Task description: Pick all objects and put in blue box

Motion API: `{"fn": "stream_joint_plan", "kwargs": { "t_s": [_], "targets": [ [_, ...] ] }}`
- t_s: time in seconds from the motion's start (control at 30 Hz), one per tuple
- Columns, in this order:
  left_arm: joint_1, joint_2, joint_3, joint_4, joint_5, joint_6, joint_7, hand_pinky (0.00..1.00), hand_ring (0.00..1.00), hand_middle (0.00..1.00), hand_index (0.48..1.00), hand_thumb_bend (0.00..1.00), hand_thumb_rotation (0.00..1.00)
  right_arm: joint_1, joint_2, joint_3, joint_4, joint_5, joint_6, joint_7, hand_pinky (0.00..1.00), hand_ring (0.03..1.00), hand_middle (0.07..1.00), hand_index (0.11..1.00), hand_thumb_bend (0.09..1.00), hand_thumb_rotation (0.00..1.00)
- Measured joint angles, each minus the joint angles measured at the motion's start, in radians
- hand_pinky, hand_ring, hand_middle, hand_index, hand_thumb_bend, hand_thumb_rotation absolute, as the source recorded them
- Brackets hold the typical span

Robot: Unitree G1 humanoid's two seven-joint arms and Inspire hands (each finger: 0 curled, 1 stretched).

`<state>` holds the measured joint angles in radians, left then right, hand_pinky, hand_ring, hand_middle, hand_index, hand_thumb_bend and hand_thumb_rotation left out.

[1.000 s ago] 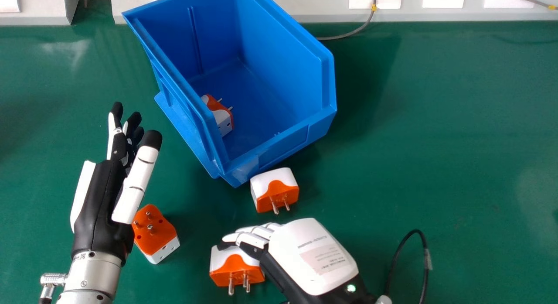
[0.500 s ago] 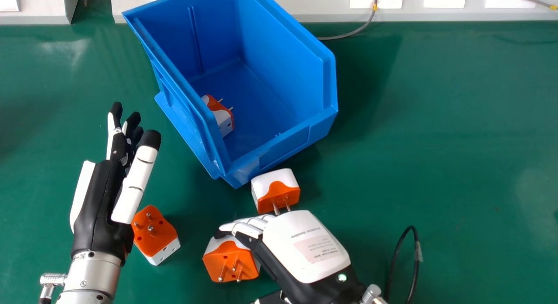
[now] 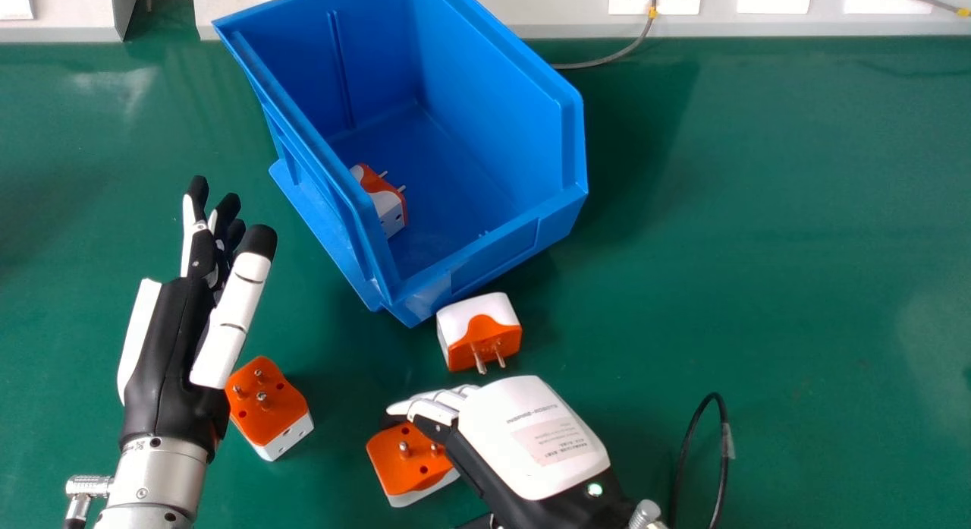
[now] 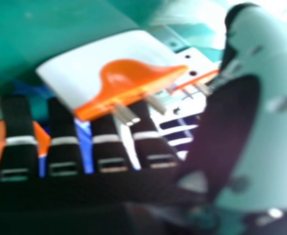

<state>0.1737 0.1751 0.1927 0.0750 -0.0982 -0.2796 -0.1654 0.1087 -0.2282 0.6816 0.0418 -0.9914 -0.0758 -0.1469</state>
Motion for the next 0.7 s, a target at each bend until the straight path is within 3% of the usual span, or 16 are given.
{"fn": "stream_joint_plan", "kwargs": {
  "t_s": [0.47, 0.7],
  "targets": [
    [0.0, 0.001, 0.001, -0.009, 0.0, 0.021, 0.001, 1.0, 1.0, 1.0, 1.0, 0.65, 0.84, -0.014, 0.0, 0.001, 0.016, 0.001, -0.001, -0.011, 0.62, 0.741, 0.778, 0.745, 0.5, 0.4],
    [-0.002, 0.001, 0.003, -0.01, 0.0, 0.022, 0.0, 1.0, 1.0, 1.0, 1.0, 0.65, 0.84, -0.039, 0.002, 0.011, 0.051, -0.007, -0.004, -0.04, 0.61, 0.716, 0.755, 0.726, 0.48, 0.4]
  ]
}}
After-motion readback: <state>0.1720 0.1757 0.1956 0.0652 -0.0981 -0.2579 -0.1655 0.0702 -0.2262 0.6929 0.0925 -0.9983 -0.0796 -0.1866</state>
